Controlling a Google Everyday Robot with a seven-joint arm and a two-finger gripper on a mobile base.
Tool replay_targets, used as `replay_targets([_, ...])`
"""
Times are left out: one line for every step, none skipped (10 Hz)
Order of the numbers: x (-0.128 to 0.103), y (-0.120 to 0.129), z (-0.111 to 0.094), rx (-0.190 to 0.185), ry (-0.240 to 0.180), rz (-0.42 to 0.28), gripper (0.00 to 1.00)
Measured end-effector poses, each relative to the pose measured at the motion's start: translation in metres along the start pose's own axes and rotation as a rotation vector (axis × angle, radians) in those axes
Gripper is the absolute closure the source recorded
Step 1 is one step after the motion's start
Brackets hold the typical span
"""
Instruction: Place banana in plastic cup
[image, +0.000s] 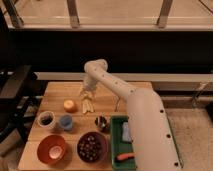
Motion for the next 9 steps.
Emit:
replay_targets([0.0007, 0.0005, 0.0047, 0.001, -0.011, 0.004, 0.35])
replay_targets([0.0007, 0.0005, 0.0087, 0.002, -0.020, 0.005, 0.35])
replay_targets([0.0003, -0.0011, 0.0115, 0.006, -0.030, 0.001, 0.37])
replay_targets([-0.0003, -0.0020, 0.0127, 0.011, -0.036, -0.002, 0.42])
replay_targets([-0.0007, -0.0017, 0.0123, 0.011, -0.038, -0.002, 0.53])
replay_targets([-0.0013, -0.0014, 0.0111, 0.010, -0.039, -0.003, 0.62])
replay_targets([-0.0030, -0.0019, 0.0124, 0.009, -0.044, -0.005, 0.74])
replay_targets([-0.0031, -0.0039, 0.0114, 0.011, -0.043, -0.007, 0.82])
replay_targets([-0.0057, -0.0039, 0.0048, 0.022, -0.039, -0.009, 0.94])
